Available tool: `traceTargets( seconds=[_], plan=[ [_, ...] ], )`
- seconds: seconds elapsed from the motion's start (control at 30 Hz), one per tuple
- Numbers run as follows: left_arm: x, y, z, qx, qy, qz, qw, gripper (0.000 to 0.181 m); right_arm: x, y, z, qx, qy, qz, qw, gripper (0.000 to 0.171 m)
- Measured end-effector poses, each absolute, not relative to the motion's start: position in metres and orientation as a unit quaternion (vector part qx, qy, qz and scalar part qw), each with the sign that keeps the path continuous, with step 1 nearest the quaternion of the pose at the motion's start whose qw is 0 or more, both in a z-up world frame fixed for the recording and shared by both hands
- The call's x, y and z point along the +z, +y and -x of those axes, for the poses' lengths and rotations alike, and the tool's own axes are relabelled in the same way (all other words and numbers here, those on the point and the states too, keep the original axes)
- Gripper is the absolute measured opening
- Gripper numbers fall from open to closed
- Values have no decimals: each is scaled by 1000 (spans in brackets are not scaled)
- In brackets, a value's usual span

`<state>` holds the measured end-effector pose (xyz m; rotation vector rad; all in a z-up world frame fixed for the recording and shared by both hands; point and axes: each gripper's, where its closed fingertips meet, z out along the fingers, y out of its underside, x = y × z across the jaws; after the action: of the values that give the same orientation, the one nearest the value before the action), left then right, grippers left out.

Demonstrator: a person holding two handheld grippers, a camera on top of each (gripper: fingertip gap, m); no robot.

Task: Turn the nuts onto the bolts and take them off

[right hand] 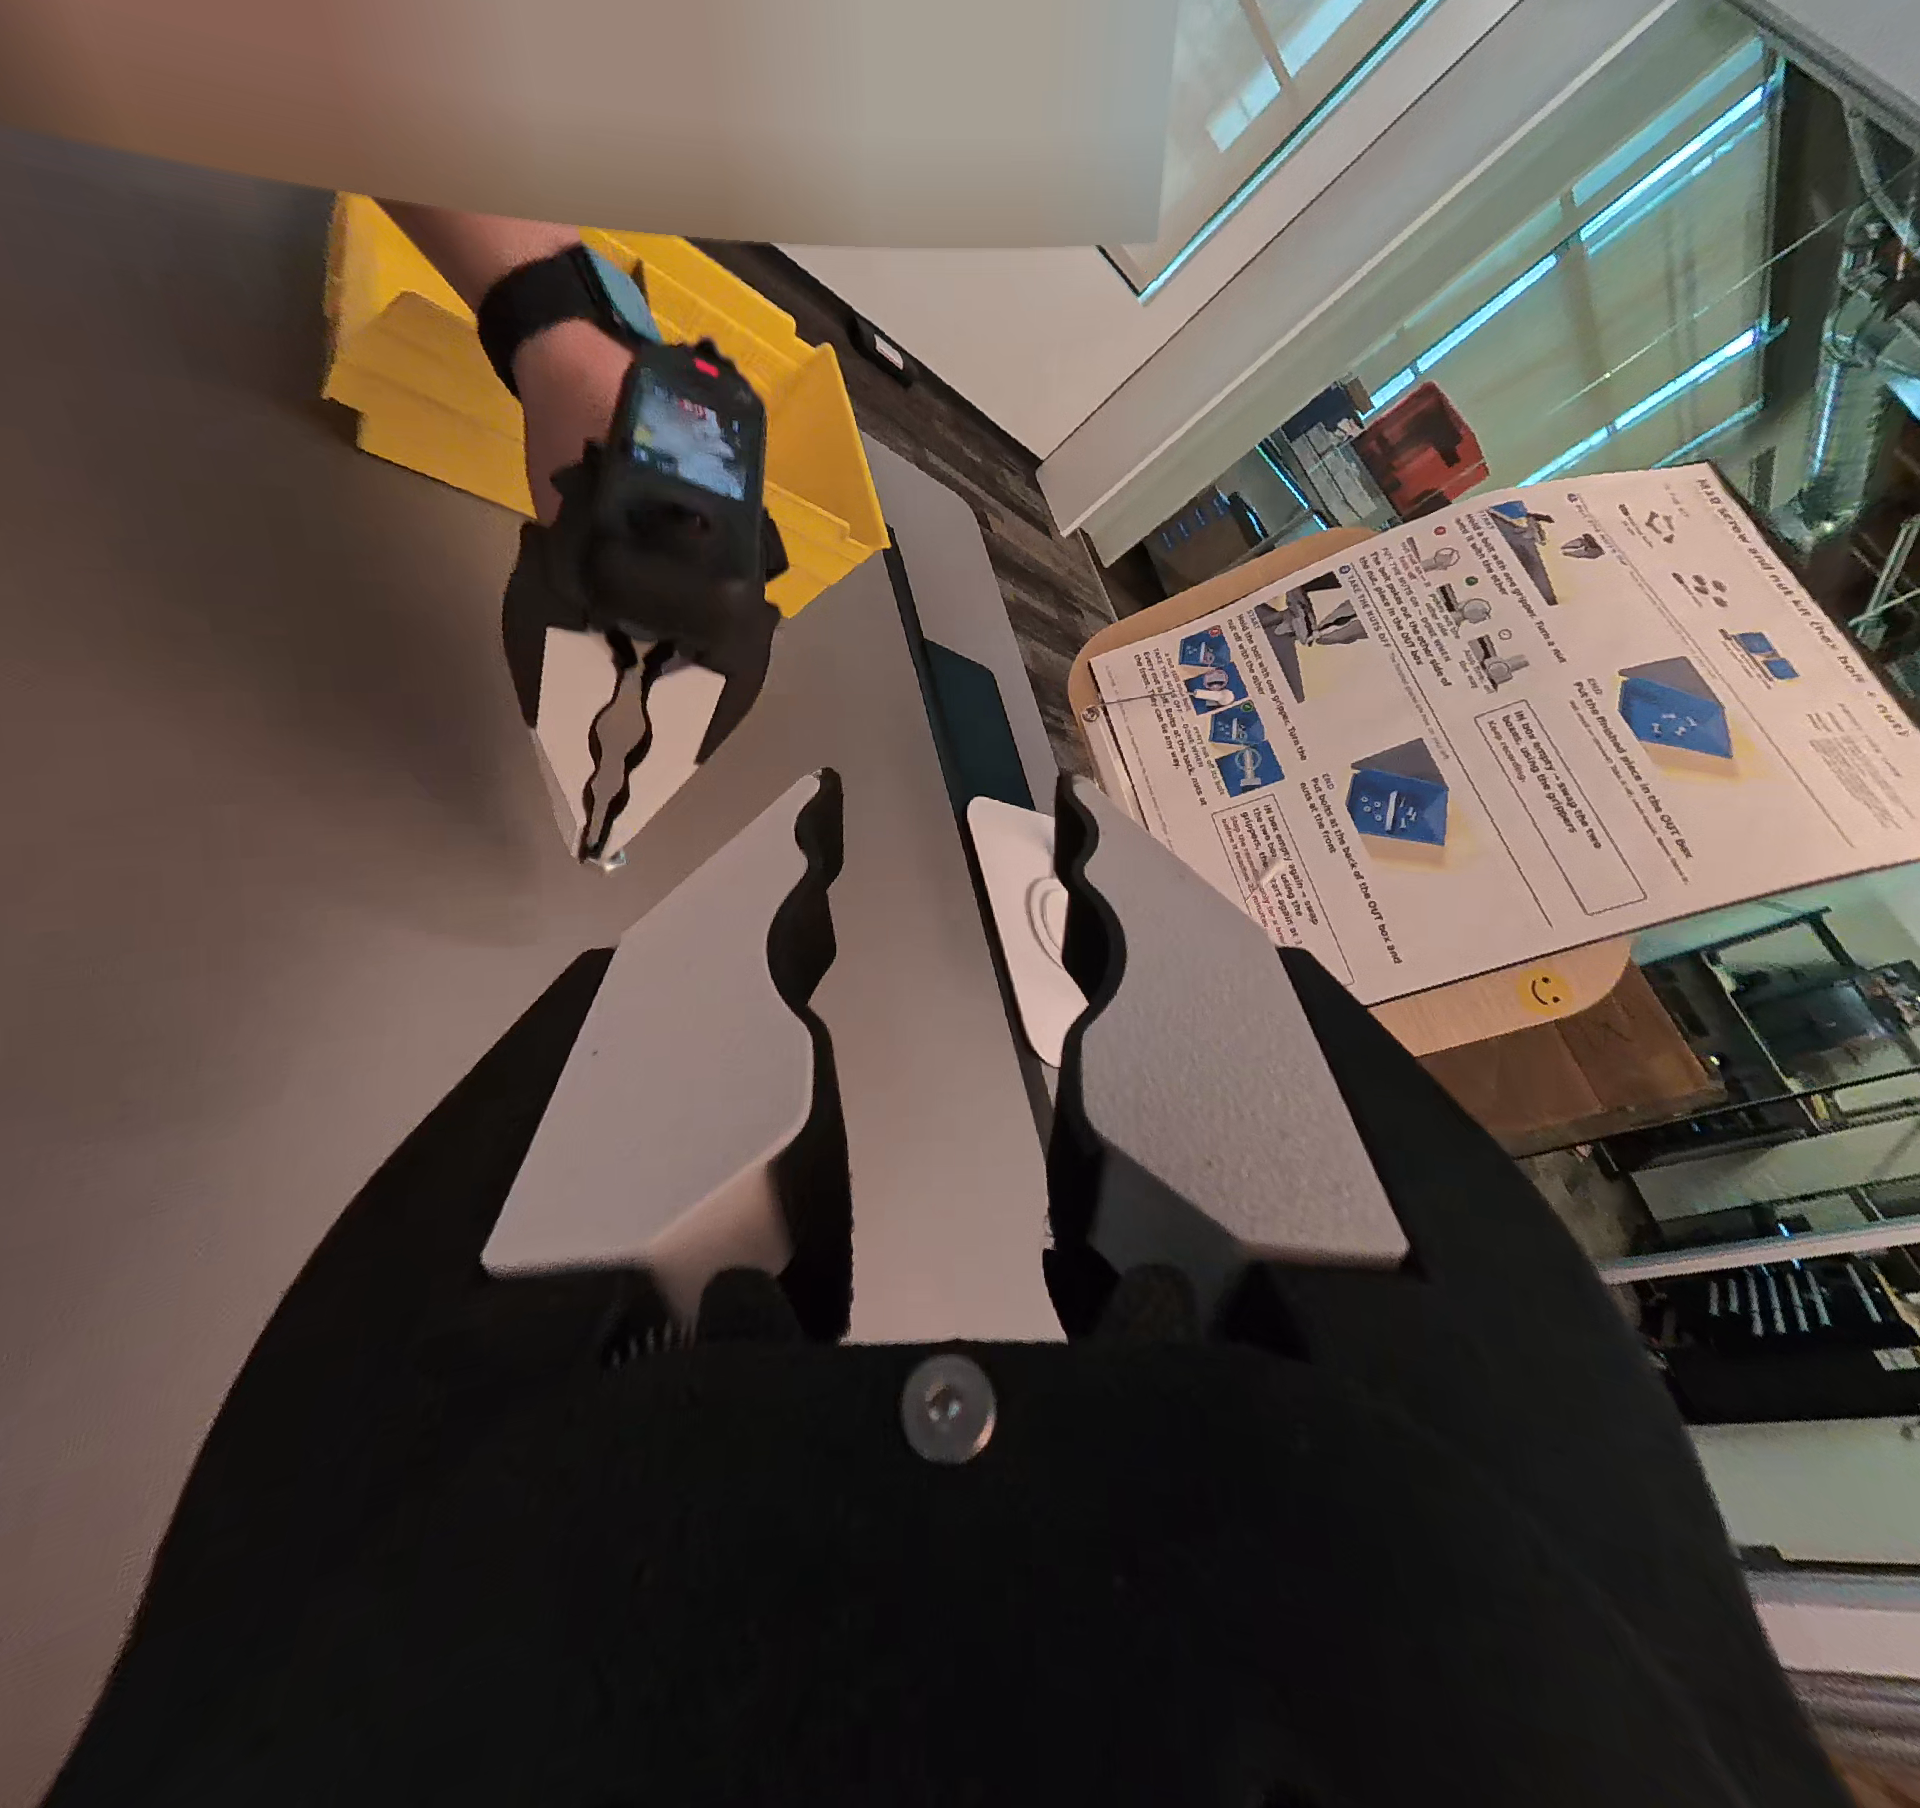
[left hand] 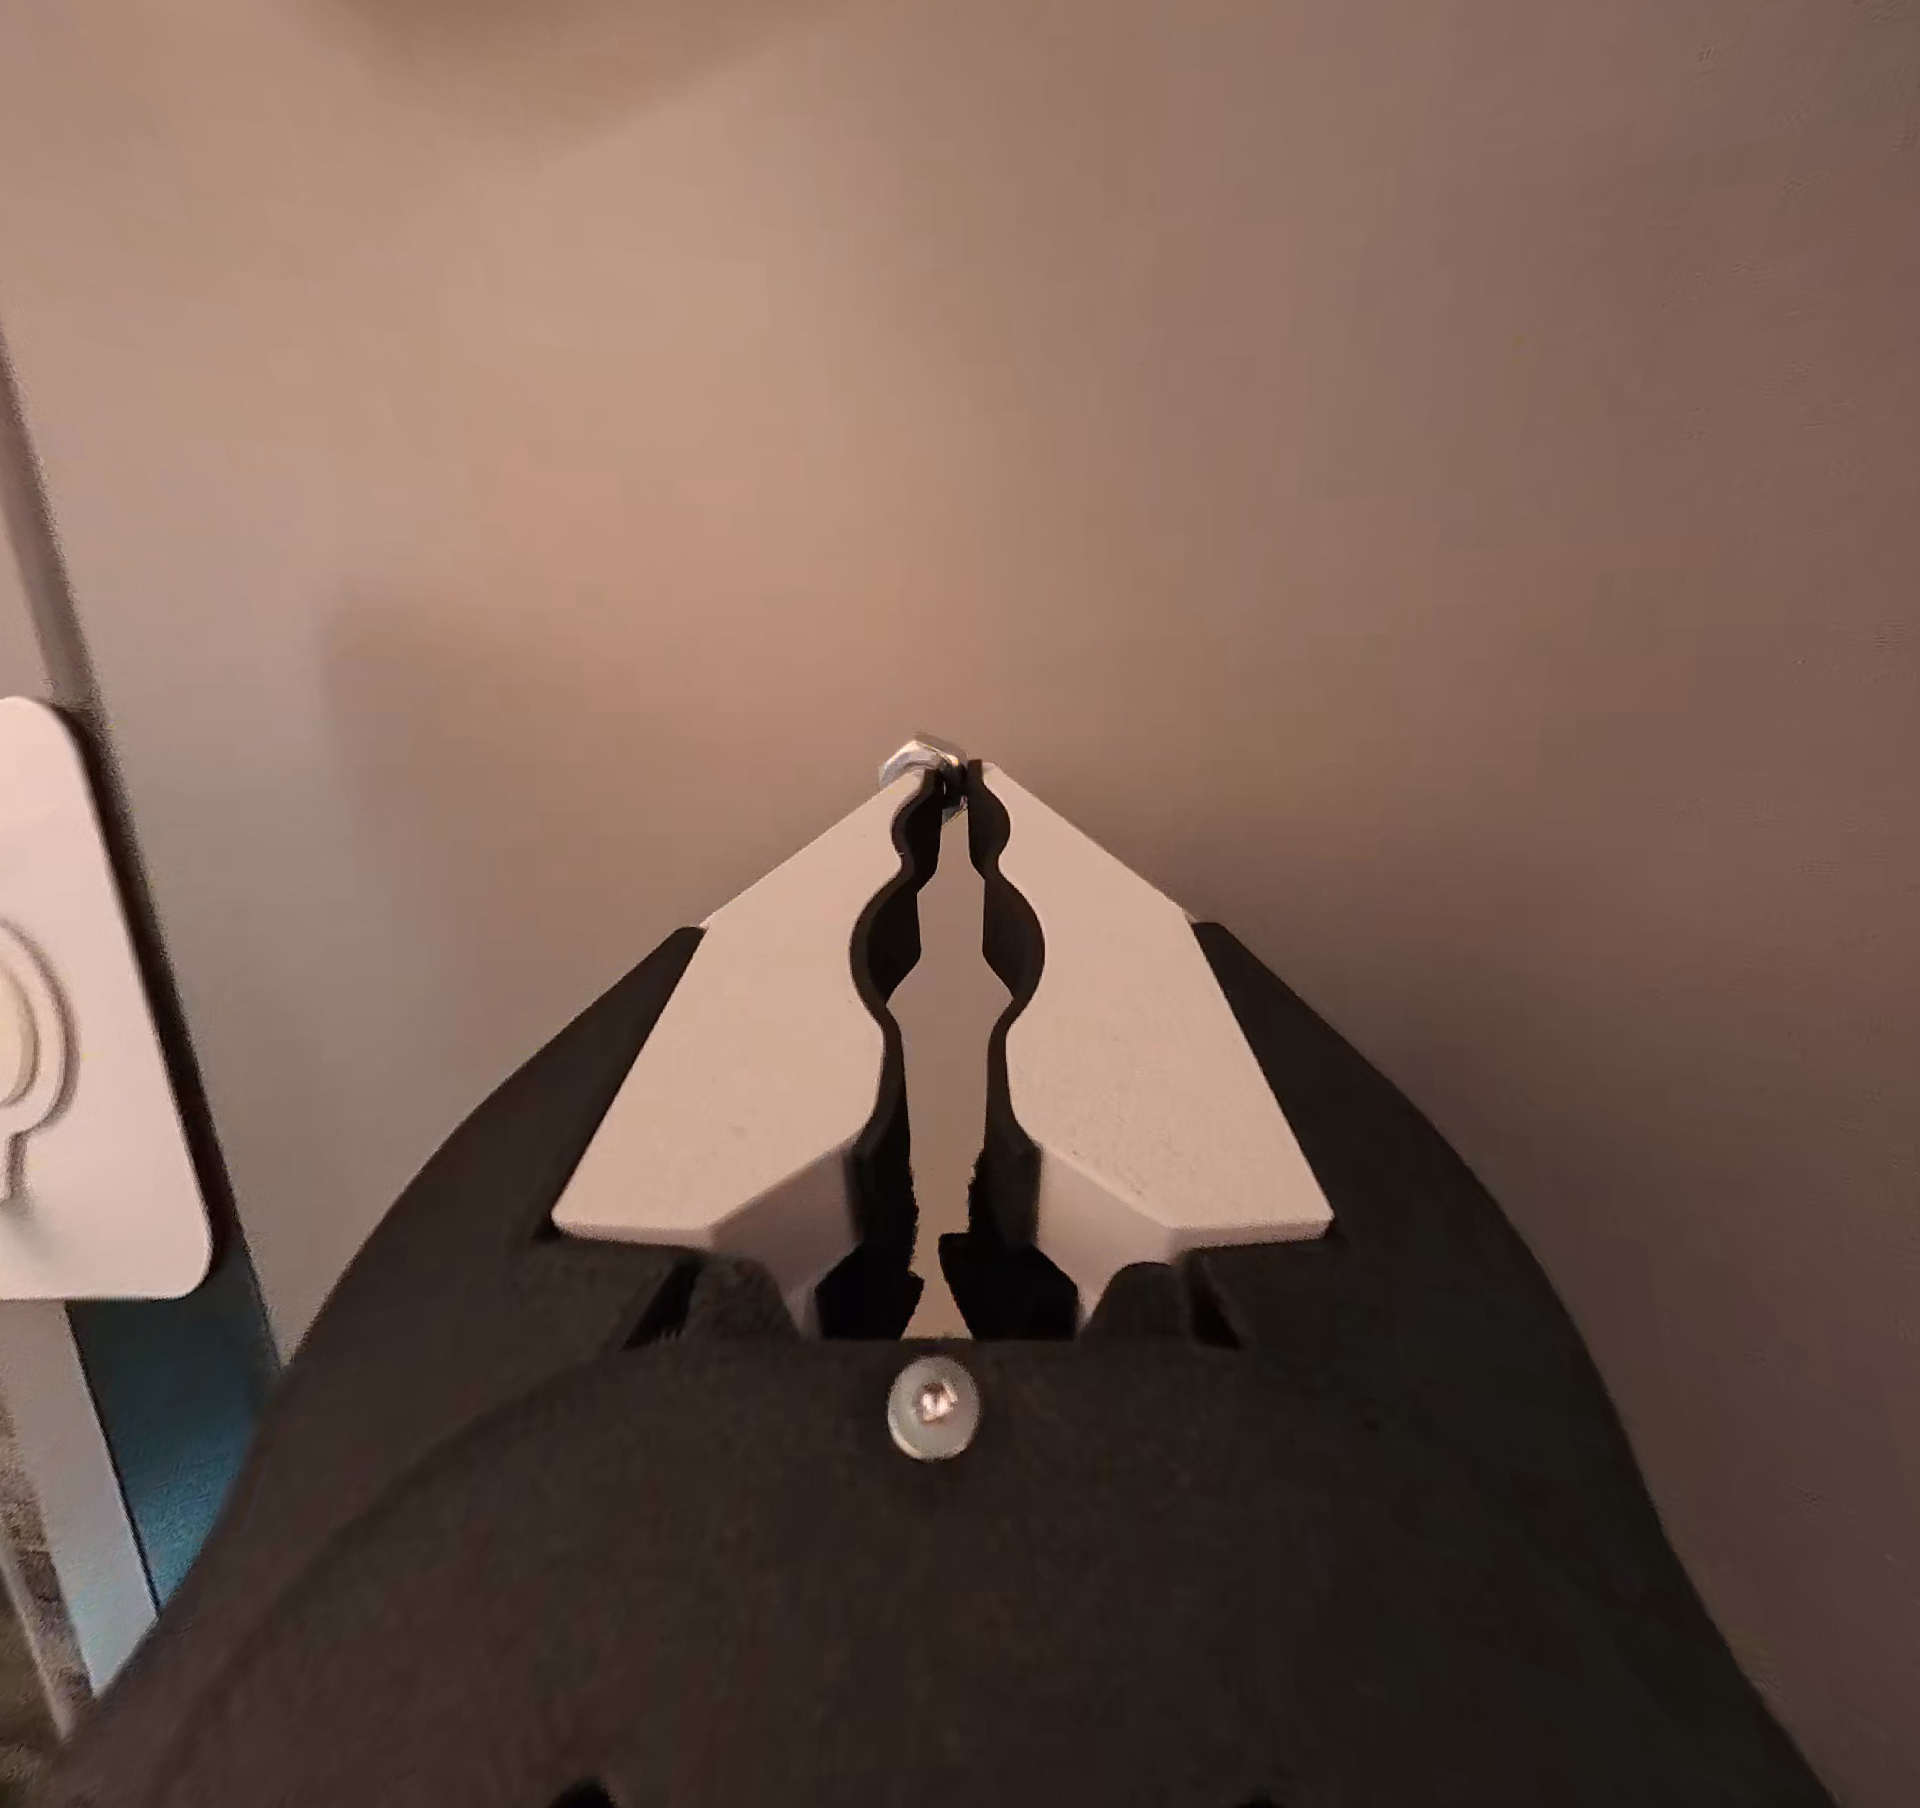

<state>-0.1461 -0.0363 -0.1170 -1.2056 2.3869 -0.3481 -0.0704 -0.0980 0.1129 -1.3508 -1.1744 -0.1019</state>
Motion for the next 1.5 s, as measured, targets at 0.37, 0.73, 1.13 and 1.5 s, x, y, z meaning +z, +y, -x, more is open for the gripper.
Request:
traceTargets(
  seconds=[0.37, 0.73, 1.13, 1.5],
  plan=[
    [-160, -48, 146, -102, 885, 434, 135, 3, 99, -111, 57, -39, -539, 606, 584, 40],
    [-14, 25, 195, -193, 807, 482, 281, 18, 87, -103, 39, -30, -526, 631, 569, 40],
    [-80, 191, 436, -34, 756, 653, 41, 20, 32, -53, 22, -7, -505, 707, 495, 41],
    [-137, 184, 494, 78, 817, 562, -104, 26, -17, -27, 4, -14, -485, 766, 422, 43]
  ],
)
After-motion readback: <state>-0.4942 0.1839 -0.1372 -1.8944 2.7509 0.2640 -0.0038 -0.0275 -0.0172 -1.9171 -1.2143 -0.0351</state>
